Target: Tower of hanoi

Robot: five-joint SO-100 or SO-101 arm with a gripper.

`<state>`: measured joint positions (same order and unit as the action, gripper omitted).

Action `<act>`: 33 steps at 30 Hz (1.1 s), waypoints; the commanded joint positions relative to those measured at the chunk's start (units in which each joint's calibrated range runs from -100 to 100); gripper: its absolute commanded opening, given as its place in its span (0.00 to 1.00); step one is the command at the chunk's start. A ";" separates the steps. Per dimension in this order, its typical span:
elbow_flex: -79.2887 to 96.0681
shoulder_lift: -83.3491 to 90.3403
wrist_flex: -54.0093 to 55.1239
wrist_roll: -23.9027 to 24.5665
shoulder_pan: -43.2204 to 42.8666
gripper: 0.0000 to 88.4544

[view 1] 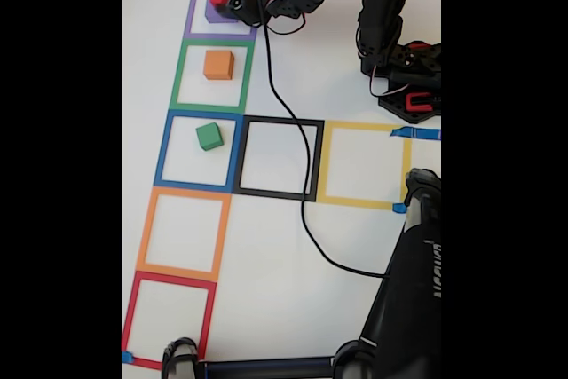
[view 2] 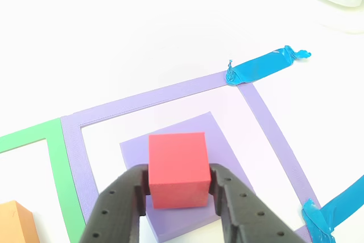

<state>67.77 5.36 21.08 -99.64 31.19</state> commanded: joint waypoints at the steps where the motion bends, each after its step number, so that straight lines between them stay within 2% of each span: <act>1: -2.23 0.09 1.59 -0.36 -0.22 0.09; 10: -1.96 -0.40 2.89 -0.36 -0.32 0.19; 22: -2.86 6.47 0.13 -0.36 -1.95 0.24; 28: -6.41 16.64 -14.52 -0.36 -3.10 0.18; 33: -13.77 27.46 -36.87 -0.36 -5.01 0.03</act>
<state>60.69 23.51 -0.04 -100.00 26.97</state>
